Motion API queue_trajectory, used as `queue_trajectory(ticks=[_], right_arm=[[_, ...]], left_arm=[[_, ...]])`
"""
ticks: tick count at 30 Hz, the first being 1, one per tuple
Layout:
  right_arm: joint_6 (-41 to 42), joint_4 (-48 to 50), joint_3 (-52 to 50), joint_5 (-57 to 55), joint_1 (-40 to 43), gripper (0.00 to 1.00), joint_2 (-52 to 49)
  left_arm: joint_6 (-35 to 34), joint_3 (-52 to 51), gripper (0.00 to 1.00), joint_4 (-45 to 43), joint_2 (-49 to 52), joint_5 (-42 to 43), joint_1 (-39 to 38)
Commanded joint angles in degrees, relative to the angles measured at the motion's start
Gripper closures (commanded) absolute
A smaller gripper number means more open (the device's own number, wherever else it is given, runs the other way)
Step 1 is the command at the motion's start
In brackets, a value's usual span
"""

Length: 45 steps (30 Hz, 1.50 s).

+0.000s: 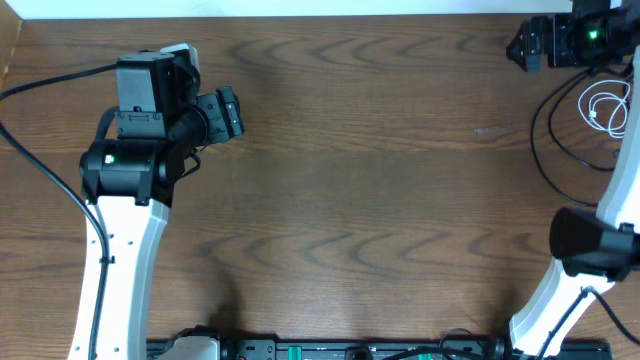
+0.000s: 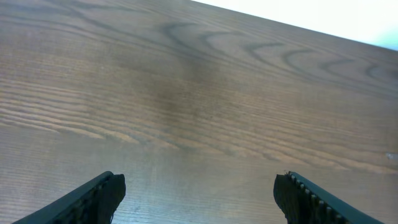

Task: Untangle cables

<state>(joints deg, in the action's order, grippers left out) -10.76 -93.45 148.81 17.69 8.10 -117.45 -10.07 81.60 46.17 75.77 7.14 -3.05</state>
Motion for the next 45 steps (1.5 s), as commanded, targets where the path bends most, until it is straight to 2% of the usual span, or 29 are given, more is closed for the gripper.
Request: queue_trajectory(ticks=[1, 9, 27, 33, 38, 45], right_arm=[[1.14, -0.61, 0.66, -1.01, -1.16, 0.01, 6.62], [10.32, -1.92, 0.66, -0.63, -1.44, 0.01, 15.1], [10.32, -3.82, 0.63, -0.94, -1.57, 0.01, 16.44], [10.29, -2.54, -0.83, -4.74, -1.57, 0.01, 18.67], [9.31, 6.95, -13.64, -5.77, -1.57, 0.01, 28.0], [6.86, 28.09, -43.76, -5.77, -1.57, 0.01, 45.27]], left_arm=[[1.27, 1.14, 0.17, 0.28, 1.2, -0.52, 0.24], [1.27, 1.14, 0.17, 0.28, 1.29, -0.52, 0.24], [1.27, 1.14, 0.17, 0.28, 1.29, -0.52, 0.24], [1.27, 1.14, 0.17, 0.28, 1.29, -0.52, 0.24], [1.27, 1.14, 0.17, 0.28, 1.29, -0.52, 0.24], [1.27, 1.14, 0.17, 0.28, 1.29, -0.52, 0.24]])
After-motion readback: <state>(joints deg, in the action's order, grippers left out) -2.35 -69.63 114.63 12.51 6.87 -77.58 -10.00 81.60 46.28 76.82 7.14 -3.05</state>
